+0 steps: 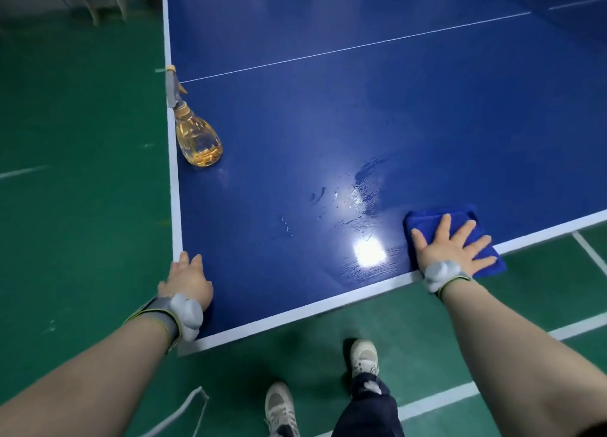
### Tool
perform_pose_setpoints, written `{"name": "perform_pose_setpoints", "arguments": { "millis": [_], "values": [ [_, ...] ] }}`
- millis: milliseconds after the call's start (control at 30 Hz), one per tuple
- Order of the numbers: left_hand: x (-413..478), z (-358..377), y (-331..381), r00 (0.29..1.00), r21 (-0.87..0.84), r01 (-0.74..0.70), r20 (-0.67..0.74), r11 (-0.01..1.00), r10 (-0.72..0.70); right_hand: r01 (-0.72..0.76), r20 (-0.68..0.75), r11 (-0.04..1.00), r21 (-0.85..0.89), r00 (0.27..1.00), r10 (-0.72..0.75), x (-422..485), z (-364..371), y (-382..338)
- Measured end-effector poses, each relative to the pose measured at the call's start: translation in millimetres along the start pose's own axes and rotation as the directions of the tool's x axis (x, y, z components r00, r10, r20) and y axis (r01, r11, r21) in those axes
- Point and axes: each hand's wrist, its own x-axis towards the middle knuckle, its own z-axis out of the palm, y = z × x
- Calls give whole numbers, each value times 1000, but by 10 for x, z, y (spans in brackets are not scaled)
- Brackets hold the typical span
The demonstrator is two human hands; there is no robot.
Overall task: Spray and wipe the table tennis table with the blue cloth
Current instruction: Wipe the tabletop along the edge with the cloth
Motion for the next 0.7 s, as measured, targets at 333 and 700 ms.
{"name": "perform_pose_setpoints", "arguments": {
  "millis": [333, 700],
  "values": [
    [40, 162, -323, 998, -117, 16, 70, 993, -8, 667, 136, 709, -229, 743, -656, -1535, 740, -1289],
    [103, 119, -684, 994, -252, 38, 105, 967, -12, 600, 101, 759, -254, 797, -596, -1175, 576, -1217]
  ]
}}
